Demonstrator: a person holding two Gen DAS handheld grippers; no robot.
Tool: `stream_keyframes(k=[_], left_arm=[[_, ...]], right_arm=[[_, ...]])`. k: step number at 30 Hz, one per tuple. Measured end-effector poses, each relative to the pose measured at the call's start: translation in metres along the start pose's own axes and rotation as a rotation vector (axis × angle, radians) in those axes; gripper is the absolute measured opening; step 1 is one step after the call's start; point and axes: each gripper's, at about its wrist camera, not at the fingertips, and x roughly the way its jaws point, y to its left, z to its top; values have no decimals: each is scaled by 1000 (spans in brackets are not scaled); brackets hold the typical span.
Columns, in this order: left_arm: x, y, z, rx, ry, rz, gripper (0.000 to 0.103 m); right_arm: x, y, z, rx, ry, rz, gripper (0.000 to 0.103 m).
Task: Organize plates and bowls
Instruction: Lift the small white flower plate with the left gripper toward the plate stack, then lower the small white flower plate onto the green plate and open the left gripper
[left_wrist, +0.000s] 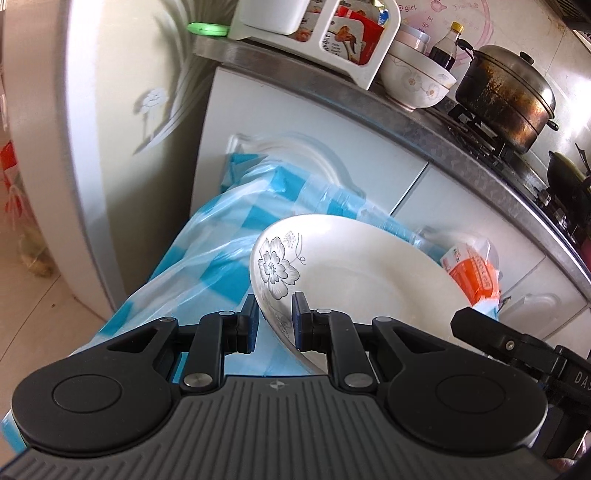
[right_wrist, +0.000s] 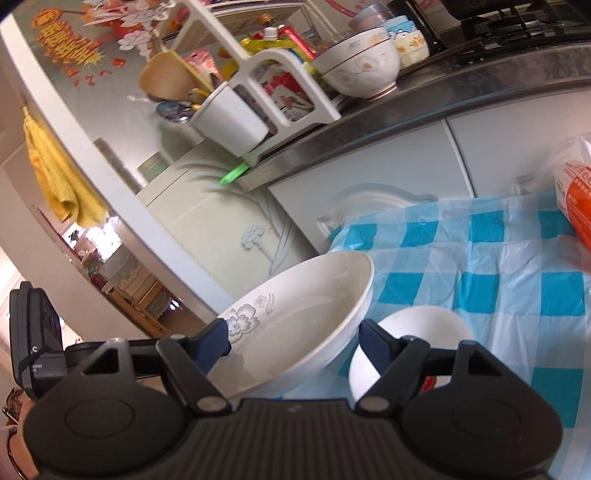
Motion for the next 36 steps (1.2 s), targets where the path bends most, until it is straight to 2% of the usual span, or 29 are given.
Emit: stream_keyframes(k=[8, 16, 22, 26, 30, 36], left_arm=[[-29, 27, -27, -25, 9, 49, 20], [-48, 46, -58, -23, 45, 111, 20], [-51, 55, -83, -28, 71, 135, 20], [-54, 57, -96, -9, 54, 147, 20], [-54, 56, -101, 9, 44, 152, 20], [-53, 57, -111, 31, 76, 146, 20]], right_arm=[[-6, 34, -30, -87, 47, 44, 78], [-10, 57, -75, -125, 123, 66, 79], [-13, 61, -97, -126, 185, 69, 79], [-12, 61, -105, -134, 209, 65, 79], [-12, 60, -109, -154, 222, 61, 79], [-12, 51, -119, -122, 253, 55, 78]])
